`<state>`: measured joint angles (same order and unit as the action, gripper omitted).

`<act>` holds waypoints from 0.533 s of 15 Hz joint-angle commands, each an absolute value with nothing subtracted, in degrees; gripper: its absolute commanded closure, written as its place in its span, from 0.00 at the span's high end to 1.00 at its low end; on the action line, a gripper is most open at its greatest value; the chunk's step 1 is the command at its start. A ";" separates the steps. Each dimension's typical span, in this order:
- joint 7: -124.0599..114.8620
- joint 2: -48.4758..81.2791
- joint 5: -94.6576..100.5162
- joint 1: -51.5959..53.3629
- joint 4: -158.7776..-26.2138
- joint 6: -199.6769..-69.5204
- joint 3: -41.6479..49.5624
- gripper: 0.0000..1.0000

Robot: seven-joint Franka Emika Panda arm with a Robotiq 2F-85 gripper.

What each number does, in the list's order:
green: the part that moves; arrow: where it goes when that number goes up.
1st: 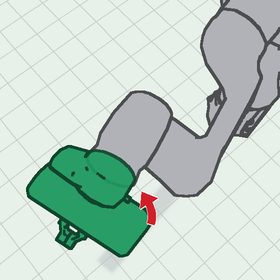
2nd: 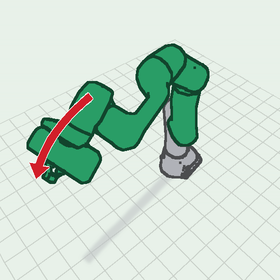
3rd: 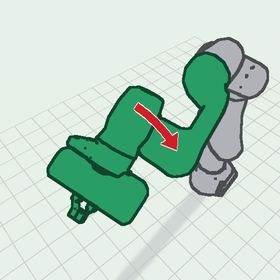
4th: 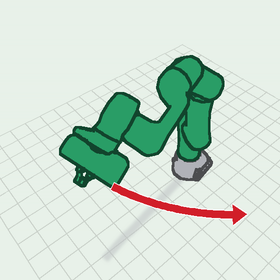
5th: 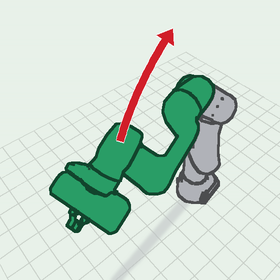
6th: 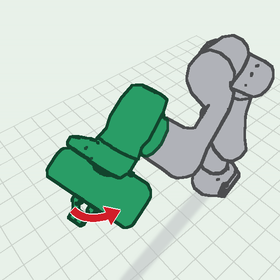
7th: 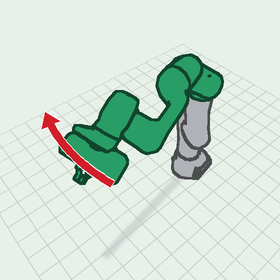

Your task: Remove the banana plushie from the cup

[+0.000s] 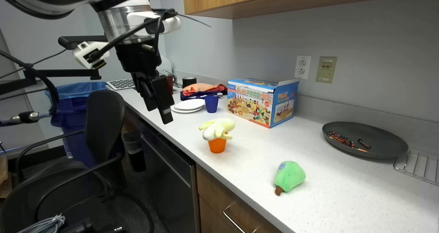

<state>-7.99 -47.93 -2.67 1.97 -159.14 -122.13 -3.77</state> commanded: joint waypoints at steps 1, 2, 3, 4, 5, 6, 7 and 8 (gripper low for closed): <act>-7.36 -47.81 -1.64 1.34 -158.70 -120.27 -4.24 1.00; -7.13 -47.81 -1.46 1.36 -158.69 -120.14 -4.22 1.00; -6.82 -47.78 -1.50 1.48 -158.63 -119.88 -4.09 1.00; -6.92 -47.79 -1.58 1.46 -158.64 -119.86 -4.12 1.00; -6.92 -47.77 -1.59 1.46 -158.56 -119.57 -4.12 1.00; -6.94 -47.75 -1.74 1.53 -158.54 -119.42 -4.06 1.00; -7.58 -47.93 -2.73 1.76 -159.00 -121.03 -3.93 1.00; -7.58 -47.93 -2.73 1.76 -159.00 -120.93 -3.93 1.00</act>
<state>-7.73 -47.93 -2.58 1.97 -159.14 -121.12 -3.77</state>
